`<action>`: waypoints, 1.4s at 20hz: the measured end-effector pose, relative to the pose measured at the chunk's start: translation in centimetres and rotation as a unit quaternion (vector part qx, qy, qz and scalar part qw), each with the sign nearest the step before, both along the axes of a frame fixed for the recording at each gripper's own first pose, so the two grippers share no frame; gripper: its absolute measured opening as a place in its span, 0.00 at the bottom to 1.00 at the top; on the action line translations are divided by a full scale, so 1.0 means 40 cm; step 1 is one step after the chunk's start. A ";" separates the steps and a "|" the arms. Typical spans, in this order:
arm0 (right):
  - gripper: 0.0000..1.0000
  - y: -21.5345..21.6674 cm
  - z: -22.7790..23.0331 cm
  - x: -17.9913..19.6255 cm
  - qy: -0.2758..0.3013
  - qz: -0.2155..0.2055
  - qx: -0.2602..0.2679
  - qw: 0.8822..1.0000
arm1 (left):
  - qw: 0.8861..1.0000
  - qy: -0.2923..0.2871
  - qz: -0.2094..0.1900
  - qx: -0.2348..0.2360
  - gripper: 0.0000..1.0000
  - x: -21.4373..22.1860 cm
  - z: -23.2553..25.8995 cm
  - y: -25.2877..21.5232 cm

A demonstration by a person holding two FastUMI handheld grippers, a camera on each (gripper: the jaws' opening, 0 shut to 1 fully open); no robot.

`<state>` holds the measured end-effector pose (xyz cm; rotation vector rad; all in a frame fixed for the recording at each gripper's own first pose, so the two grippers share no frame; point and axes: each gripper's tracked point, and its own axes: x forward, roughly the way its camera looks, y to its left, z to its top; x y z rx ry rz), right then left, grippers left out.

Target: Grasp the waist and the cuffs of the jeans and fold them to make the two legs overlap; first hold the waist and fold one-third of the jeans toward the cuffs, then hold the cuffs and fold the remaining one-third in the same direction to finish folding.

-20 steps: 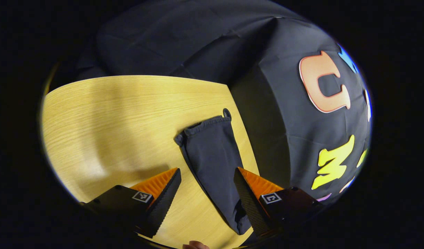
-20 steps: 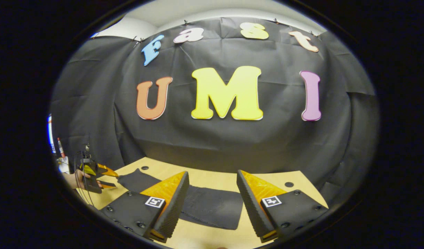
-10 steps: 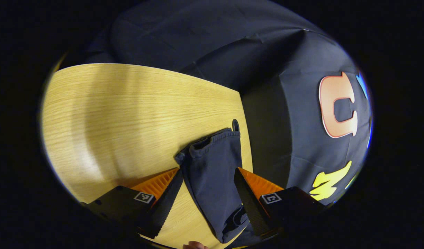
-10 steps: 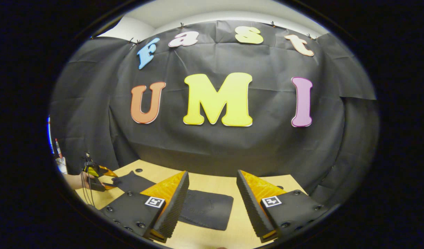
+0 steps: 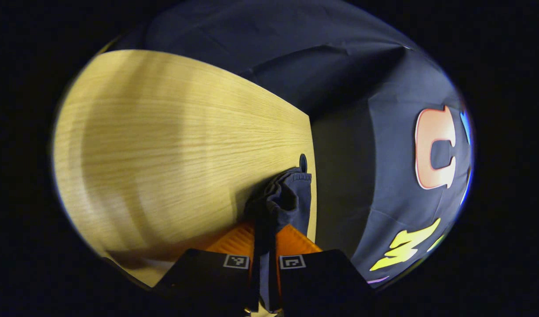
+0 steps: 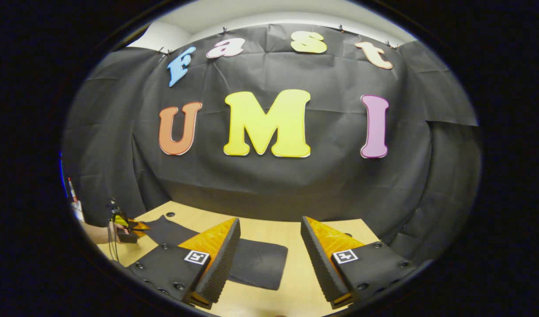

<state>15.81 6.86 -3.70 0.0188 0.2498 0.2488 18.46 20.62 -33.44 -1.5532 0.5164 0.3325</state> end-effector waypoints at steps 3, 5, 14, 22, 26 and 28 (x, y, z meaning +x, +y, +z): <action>0.86 -0.016 -0.003 0.003 0.003 -0.004 0.004 1.000 | 0.999 -0.032 -0.010 0.034 0.05 0.012 0.060 -0.005; 0.86 -0.021 -0.007 0.002 0.006 -0.003 0.011 1.000 | 0.996 -0.059 -0.022 0.064 0.04 0.023 0.128 -0.013; 0.86 -0.086 -0.007 -0.009 0.004 0.004 0.019 1.000 | 0.975 -0.159 -0.033 0.149 0.04 0.042 0.431 -0.186; 0.84 -0.287 0.004 -0.014 0.000 -0.027 0.032 0.999 | 0.942 -0.218 -0.066 0.248 0.04 0.053 0.629 -0.488; 0.86 -0.401 0.012 -0.022 -0.004 -0.049 0.036 0.998 | 0.918 -0.234 -0.129 0.294 0.04 0.068 0.636 -0.707; 0.84 -0.455 0.008 -0.032 -0.003 -0.058 0.033 0.998 | 0.904 -0.231 -0.165 0.321 0.04 0.081 0.602 -0.818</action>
